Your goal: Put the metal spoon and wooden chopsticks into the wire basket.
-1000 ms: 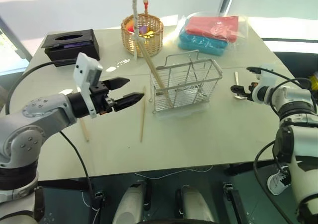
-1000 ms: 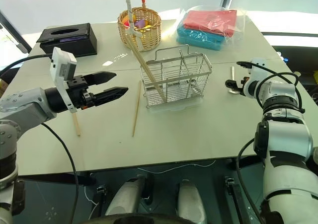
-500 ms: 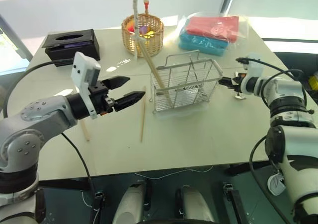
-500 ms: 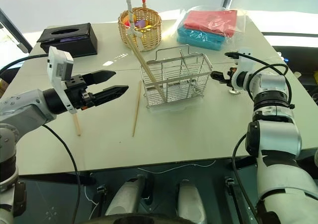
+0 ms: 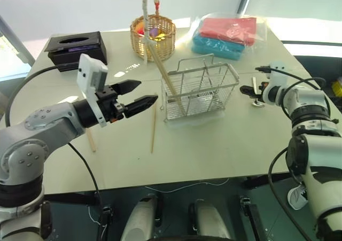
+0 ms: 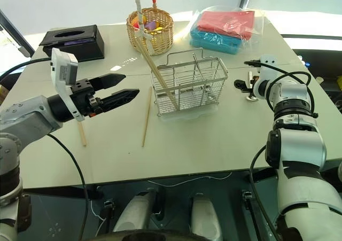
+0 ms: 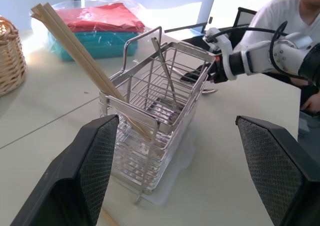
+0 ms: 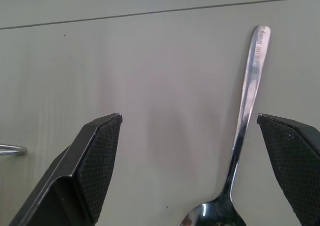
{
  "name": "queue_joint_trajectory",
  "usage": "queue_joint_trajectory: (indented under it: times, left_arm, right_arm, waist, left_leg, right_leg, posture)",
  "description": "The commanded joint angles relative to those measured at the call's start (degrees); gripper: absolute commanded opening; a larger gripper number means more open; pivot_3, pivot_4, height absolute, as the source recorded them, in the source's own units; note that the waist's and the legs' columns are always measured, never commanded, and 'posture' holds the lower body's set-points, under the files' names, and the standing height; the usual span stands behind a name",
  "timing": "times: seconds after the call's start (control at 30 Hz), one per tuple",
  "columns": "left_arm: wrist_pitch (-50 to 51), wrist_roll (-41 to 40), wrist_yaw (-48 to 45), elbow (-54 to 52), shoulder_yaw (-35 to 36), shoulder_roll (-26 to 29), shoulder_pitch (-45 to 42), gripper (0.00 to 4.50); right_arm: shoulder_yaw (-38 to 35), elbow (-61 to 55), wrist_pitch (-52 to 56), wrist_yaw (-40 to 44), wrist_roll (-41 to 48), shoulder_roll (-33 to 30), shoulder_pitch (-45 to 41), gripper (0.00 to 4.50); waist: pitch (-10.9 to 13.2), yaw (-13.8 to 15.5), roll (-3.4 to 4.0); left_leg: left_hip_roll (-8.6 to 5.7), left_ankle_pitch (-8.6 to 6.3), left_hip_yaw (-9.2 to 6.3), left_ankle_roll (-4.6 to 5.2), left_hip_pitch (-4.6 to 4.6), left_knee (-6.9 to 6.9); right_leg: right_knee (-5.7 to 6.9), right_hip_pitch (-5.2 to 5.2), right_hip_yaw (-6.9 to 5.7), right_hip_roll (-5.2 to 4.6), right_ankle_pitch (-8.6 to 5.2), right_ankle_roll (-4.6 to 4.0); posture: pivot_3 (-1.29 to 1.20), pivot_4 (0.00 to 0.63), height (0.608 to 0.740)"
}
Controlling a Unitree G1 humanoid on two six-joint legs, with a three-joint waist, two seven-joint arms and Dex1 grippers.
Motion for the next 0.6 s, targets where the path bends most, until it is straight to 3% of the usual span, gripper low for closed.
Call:
queue_joint_trajectory:
  times: [0.03,0.6]
  left_arm:
    - [-1.39,-0.83,0.37,-0.53,1.19,-0.02,-1.57,3.95]
    - [-2.70,-1.50,3.20,-0.53,2.36,-0.18,-1.79,3.95]
  right_arm:
    - [-0.90,1.83,-2.28,-2.84,-0.88,-0.34,-1.88,4.50]
    - [-2.66,4.95,-1.56,-4.86,-0.87,0.71,-3.32,4.50]
  waist:
    - [0.00,0.03,0.00]
    - [0.00,-0.05,0.00]
  left_leg:
    - [0.00,0.00,0.00,0.00,0.00,0.00]
    - [0.00,0.01,0.00,0.01,0.00,0.03]
  right_leg:
    - [0.00,0.00,0.00,0.00,0.00,0.00]
    - [0.01,0.02,0.00,0.03,0.00,0.00]
  posture:
    - [0.00,0.150,0.740]
    - [0.00,0.150,0.740]
